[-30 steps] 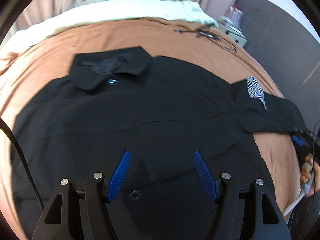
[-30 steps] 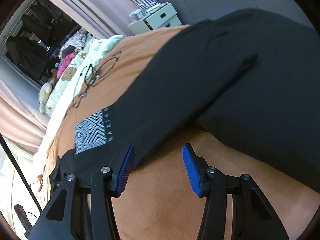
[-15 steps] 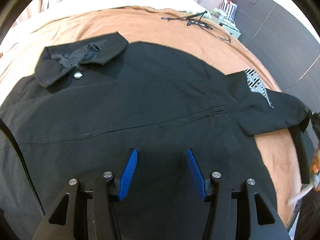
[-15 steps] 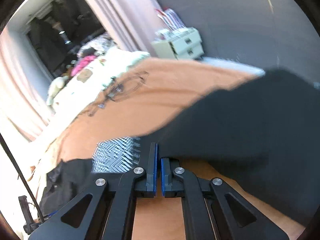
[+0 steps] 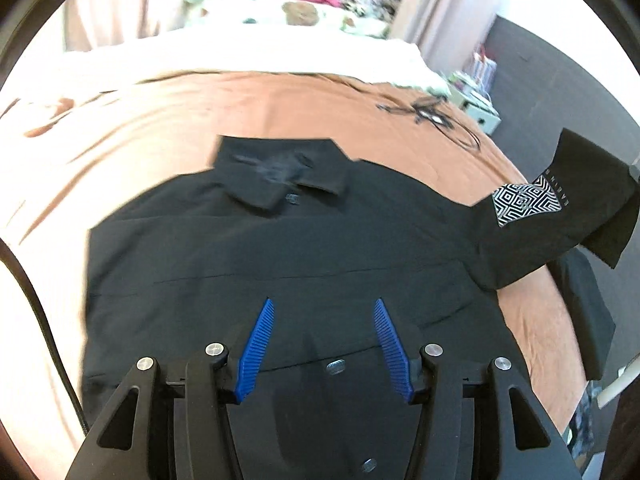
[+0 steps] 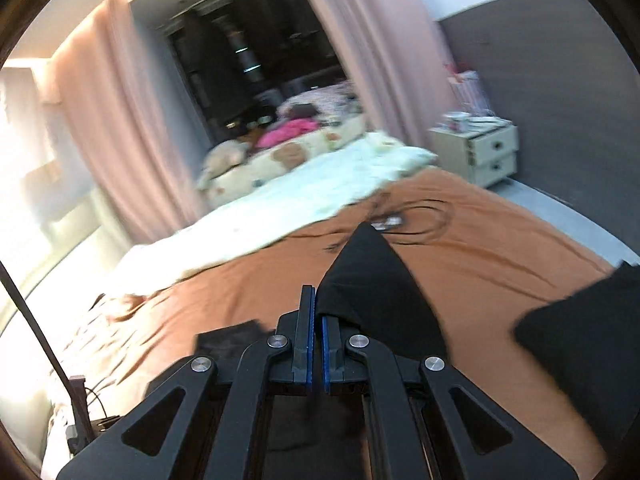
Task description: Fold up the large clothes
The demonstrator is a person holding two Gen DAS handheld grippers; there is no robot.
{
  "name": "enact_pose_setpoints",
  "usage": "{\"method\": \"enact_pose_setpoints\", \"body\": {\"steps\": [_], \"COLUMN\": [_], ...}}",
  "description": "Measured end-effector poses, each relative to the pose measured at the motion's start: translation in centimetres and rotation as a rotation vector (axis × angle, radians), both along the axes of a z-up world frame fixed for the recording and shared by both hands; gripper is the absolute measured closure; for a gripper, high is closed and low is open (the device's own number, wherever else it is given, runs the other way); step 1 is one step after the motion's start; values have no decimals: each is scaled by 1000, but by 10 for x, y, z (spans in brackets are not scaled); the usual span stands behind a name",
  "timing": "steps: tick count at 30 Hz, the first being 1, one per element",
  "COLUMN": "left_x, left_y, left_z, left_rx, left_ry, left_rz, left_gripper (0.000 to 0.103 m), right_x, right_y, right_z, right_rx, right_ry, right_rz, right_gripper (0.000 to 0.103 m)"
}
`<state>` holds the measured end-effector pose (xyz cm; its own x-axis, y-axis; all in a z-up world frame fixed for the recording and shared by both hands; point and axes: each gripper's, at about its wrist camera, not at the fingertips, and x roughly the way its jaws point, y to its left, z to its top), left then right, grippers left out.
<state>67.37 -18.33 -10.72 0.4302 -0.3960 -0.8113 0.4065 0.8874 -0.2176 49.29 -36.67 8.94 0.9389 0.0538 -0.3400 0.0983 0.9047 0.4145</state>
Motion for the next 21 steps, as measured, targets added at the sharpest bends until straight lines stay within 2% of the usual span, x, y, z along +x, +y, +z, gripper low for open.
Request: {"method": "enact_pose_setpoints", "body": {"steps": [4,8,13,17,21], "left_x": [-3,-6,-10,-10,-10], "left_y": [44,81,123,147,168], "left_z": [6,10,8,-4,-16], "left_rx": [-1,4,16,36,37], "left_ry": [1,2,1,18,45], "left_rz": [56,99,148,184,206], "left_gripper": [48,48,48,48,48], "right_x": [15,39,68,111,152], "right_y": [53,92,135,172,184], "right_z": [7,0,-25,-49,-79], "right_rx": [-30,-52,-71,-88,-68], "right_ry": [9,45,103,192,325], "right_rz": [89,162,256,306,337], "right_gripper": [103,103,103,103,101]}}
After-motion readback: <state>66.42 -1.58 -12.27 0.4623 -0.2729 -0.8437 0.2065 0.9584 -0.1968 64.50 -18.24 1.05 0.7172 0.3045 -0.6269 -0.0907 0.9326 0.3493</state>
